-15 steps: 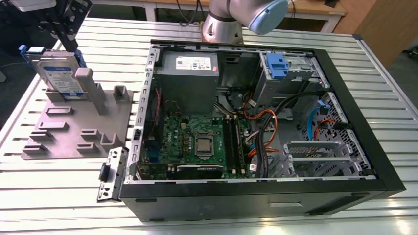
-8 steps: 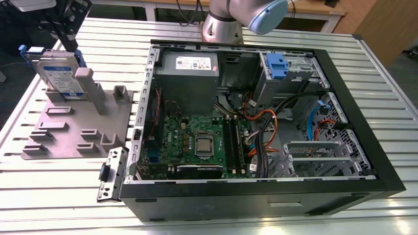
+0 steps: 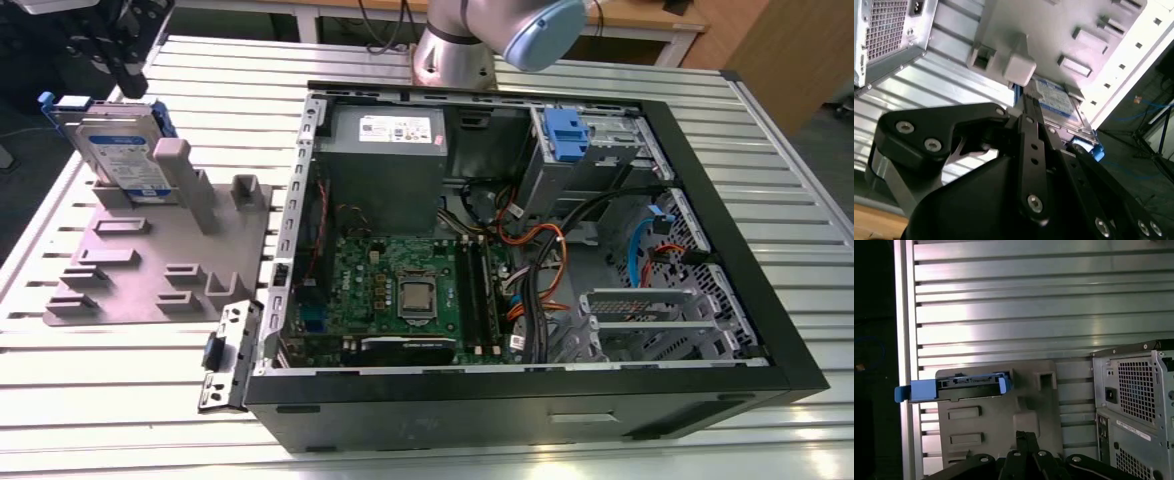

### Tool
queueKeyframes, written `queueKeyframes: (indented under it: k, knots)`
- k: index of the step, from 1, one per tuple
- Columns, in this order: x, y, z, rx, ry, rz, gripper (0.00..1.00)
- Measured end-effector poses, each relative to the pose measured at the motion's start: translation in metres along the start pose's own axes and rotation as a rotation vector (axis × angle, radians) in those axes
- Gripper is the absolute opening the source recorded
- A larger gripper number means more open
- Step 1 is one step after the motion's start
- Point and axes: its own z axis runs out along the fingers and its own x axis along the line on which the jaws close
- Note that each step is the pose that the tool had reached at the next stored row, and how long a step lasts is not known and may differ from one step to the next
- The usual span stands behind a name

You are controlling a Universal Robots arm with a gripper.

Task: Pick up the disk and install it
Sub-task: 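Reach for the disk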

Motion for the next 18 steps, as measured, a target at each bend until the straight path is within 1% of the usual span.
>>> queueKeyframes:
  k: [3,4,5,7,9,14,18]
  knots:
    - [0.0072,0.0002,0.0011,0.0008,0.0041,0.000,0.11]
    - [0.0089,0.0006,0.0016,0.0029,0.0052,0.000,0.11]
    - [0.0107,0.0010,0.0023,0.0067,0.0060,0.000,0.11]
    - [0.0136,0.0026,0.0034,0.0132,0.0096,0.000,0.11]
    - [0.0176,0.0042,0.0050,0.0162,0.0121,0.000,0.11]
    - [0.0397,0.0081,0.0098,0.0163,0.0119,0.000,0.11]
    - [0.0562,0.0124,0.0130,0.0163,0.0118,0.000,0.11]
